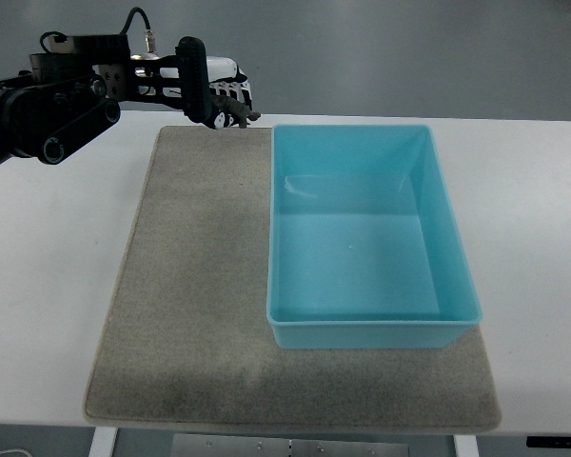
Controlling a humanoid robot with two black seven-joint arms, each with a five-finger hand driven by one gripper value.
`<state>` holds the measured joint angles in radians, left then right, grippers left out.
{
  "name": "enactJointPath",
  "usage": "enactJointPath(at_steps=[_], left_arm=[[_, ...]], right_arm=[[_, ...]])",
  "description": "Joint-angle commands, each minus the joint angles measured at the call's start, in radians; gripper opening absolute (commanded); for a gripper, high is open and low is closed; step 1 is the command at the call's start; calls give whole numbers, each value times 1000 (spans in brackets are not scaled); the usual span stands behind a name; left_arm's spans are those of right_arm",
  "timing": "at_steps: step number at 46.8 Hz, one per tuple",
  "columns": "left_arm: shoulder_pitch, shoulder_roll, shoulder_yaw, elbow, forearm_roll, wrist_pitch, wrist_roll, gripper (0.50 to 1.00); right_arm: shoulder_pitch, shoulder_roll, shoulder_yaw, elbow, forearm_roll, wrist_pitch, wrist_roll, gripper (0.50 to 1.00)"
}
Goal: Place brown hippo in blue box with left hand
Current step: 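Lift the hippo with the left hand and carry it over the blue box, then open the left hand fingers to drop the hippo into the box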
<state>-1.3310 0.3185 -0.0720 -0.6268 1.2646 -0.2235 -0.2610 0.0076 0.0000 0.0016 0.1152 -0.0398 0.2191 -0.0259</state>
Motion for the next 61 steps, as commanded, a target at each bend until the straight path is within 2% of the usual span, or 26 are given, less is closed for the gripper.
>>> enactJointPath(at_steps=[1, 25, 47, 61], left_arm=[[-4, -7, -11, -14, -1, 0, -1, 500], [-13, -9, -55, -208, -22, 6, -3, 500], [4, -102, -57, -214, -27, 7, -7, 500], [4, -102, -55, -214, -27, 6, -7, 500]], right_arm=[[0, 0, 0, 0, 0, 0, 0, 936], [0, 0, 0, 0, 0, 0, 0, 936], [0, 0, 0, 1, 0, 0, 0, 936], [0, 0, 0, 0, 0, -1, 0, 936]])
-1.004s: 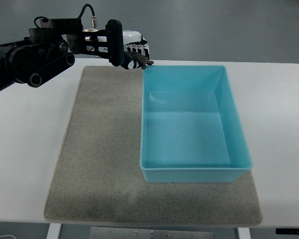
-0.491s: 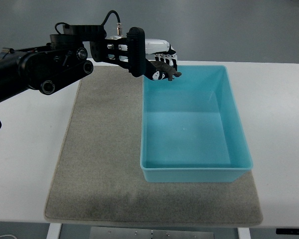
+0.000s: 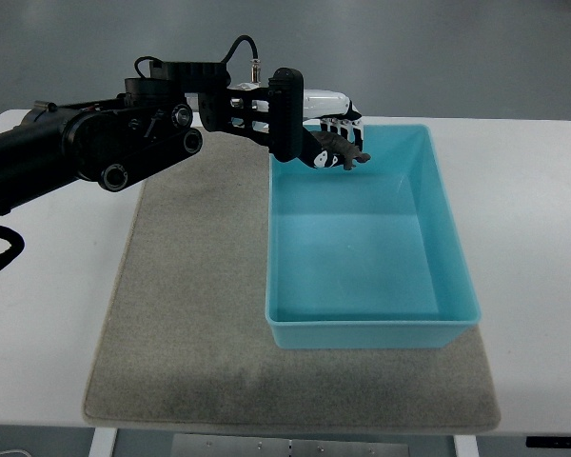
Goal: Place brown hippo in blue box with left hand
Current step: 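Open the left hand fingers to drop the hippo into the box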
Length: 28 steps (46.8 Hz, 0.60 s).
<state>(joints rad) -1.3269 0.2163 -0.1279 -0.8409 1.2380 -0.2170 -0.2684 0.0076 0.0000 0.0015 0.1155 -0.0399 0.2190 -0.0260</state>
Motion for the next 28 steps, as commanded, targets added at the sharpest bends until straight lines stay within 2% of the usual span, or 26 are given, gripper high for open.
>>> enactJointPath(at_steps=[1, 8, 11, 14, 16, 21, 24, 28], left_arm=[[0, 0, 1, -1, 0, -1, 0, 500], [-2, 0, 1, -1, 0, 1, 0, 501], [-2, 0, -1, -1, -2, 2, 1, 597], [-2, 0, -1, -1, -2, 4, 3, 717], [0, 0, 1, -1, -2, 10, 3, 763], [0, 0, 1, -1, -2, 21, 3, 780], [0, 0, 1, -1, -2, 21, 3, 846], [0, 0, 1, 0, -2, 21, 3, 846]], right_arm=[[0, 0, 0, 0, 0, 0, 0, 936], [0, 0, 0, 0, 0, 0, 0, 936], [0, 0, 0, 0, 0, 0, 0, 936], [0, 0, 0, 0, 0, 0, 0, 936], [0, 0, 0, 0, 0, 0, 0, 936], [0, 0, 0, 0, 0, -1, 0, 936], [0, 0, 0, 0, 0, 0, 0, 936], [0, 0, 0, 0, 0, 0, 0, 936]])
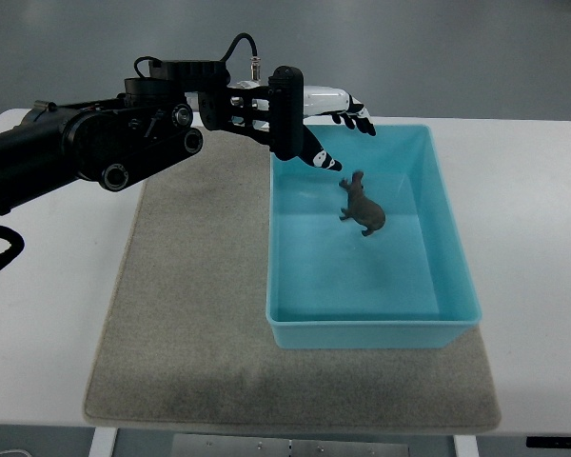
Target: Place brown hippo in blue box with left hand
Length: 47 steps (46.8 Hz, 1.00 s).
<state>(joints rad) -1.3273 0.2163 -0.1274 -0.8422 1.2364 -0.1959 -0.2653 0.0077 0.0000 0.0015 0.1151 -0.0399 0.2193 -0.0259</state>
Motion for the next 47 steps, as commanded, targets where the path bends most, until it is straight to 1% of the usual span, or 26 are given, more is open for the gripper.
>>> enactJointPath(at_steps=[1, 17, 23, 29, 33, 35, 37, 39, 43, 47], left_arm=[[0, 0, 0, 2, 0, 0, 0, 846], [0, 0, -1, 31, -2, 1, 1, 846], [0, 0, -3, 87, -14, 4, 3, 846], [0, 0, -1, 164, -25, 52, 3, 849], [0, 0, -1, 198, -37, 58, 5, 853], [2, 0, 0, 219, -41, 58, 6, 883], [2, 0, -1, 244, -43, 59, 6, 898], [2, 0, -1, 270, -43, 62, 6, 923], [14, 0, -3, 314, -49, 67, 6, 930], [20, 0, -3, 354, -89, 79, 6, 960]], right_arm=[[0, 0, 0, 0, 0, 0, 1, 936], [0, 0, 0, 0, 0, 0, 0, 936], [0, 0, 0, 0, 0, 0, 0, 936], [0, 0, 0, 0, 0, 0, 1, 936], [0, 0, 0, 0, 0, -1, 0, 936], [0, 0, 0, 0, 0, 0, 1, 936], [0, 0, 0, 1, 0, 0, 0, 936], [0, 0, 0, 0, 0, 0, 1, 936], [0, 0, 0, 0, 0, 0, 0, 936], [0, 0, 0, 0, 0, 0, 0, 936]])
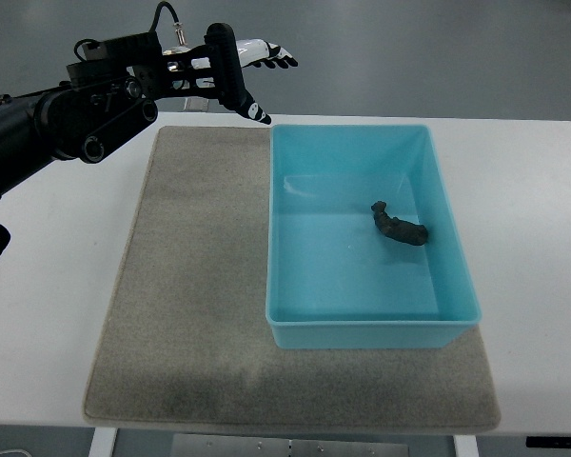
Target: Place brown hippo in blue box with left hand
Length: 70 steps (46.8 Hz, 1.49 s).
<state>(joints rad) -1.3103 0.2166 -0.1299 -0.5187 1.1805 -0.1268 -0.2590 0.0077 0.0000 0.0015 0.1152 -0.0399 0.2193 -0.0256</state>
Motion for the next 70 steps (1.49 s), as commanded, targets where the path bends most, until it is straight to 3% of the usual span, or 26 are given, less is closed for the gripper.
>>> enactJointPath(at_steps=[1, 16, 23, 33, 40, 48, 52, 62, 70], left_arm=[[3, 0, 1, 42, -48, 13, 0, 960], [5, 0, 1, 186, -245, 19, 1, 971], [14, 0, 1, 235, -380, 58, 4, 971], [40, -2, 4, 247, -636, 108, 15, 992], [63, -26, 1, 244, -699, 162, 14, 994], [71, -43, -5, 238, -728, 171, 20, 994], [88, -57, -17, 243, -817, 176, 41, 994], [92, -68, -20, 247, -1022, 176, 173, 996], [97, -71, -25, 244, -1170, 161, 185, 996]], right_arm=[[0, 0, 0, 0, 0, 0, 0, 936], [0, 0, 0, 0, 0, 0, 1, 936], [0, 0, 0, 0, 0, 0, 0, 936], [0, 0, 0, 0, 0, 0, 0, 936], [0, 0, 0, 0, 0, 0, 1, 936], [0, 0, 0, 0, 0, 0, 1, 936], [0, 0, 0, 0, 0, 0, 0, 936], [0, 0, 0, 0, 0, 0, 0, 936], [0, 0, 0, 0, 0, 0, 0, 936]])
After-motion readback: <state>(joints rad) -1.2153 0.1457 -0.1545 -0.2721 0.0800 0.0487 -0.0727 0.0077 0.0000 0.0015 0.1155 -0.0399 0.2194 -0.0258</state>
